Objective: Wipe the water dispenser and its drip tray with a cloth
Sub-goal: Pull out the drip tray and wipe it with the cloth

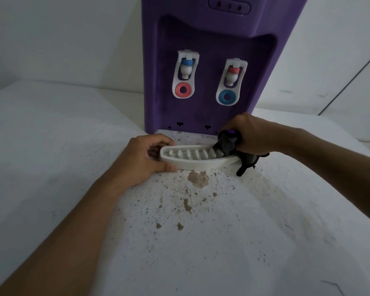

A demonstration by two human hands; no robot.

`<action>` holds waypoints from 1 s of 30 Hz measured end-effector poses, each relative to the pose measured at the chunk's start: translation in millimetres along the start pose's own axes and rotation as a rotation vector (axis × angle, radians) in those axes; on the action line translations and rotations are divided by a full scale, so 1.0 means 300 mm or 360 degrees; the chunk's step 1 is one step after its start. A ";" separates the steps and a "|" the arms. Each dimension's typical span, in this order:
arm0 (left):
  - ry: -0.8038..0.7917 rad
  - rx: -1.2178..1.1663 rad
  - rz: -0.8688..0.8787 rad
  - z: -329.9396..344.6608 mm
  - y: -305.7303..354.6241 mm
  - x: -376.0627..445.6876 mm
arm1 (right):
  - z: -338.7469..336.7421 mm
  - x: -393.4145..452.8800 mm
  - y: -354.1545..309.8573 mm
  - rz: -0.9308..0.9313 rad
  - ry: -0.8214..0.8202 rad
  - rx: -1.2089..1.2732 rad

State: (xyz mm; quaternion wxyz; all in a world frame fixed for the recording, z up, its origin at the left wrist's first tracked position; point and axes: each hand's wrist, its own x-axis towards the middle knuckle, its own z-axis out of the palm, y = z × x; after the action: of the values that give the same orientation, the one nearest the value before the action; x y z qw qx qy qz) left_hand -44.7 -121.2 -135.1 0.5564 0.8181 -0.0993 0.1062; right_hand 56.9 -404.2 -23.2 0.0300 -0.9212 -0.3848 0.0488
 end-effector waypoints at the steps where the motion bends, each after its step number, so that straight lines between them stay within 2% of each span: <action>1: 0.0001 -0.0005 -0.0005 0.001 0.000 -0.001 | -0.001 -0.004 0.009 0.0041 0.0038 0.0052; 6: -0.0011 0.0001 0.0013 -0.001 -0.003 0.002 | 0.001 -0.014 0.013 0.0082 0.0214 0.0224; 12: -0.0004 -0.0015 0.0016 -0.001 -0.003 -0.001 | 0.020 0.012 -0.023 0.0064 0.0142 0.0172; 17: -0.0009 0.0000 0.0021 -0.003 -0.001 0.000 | 0.011 0.034 -0.049 -0.0083 0.0042 0.0040; 20: -0.0006 -0.0019 0.0026 -0.003 0.001 -0.003 | 0.009 0.040 -0.050 -0.0108 0.0093 0.0167; 24: -0.0016 -0.0018 0.0017 -0.002 0.006 -0.003 | 0.012 0.032 -0.022 0.0007 0.0185 0.0379; 30: -0.0007 0.0017 0.0031 -0.002 0.010 -0.004 | -0.006 0.032 -0.011 -0.0060 0.0027 0.0028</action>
State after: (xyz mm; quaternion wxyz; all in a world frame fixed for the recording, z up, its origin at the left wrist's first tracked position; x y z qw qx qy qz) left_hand -46.6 -121.7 -132.5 0.5506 0.8203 -0.1080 0.1105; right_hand 61.4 -395.1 -21.8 0.0422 -0.9139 -0.4014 0.0437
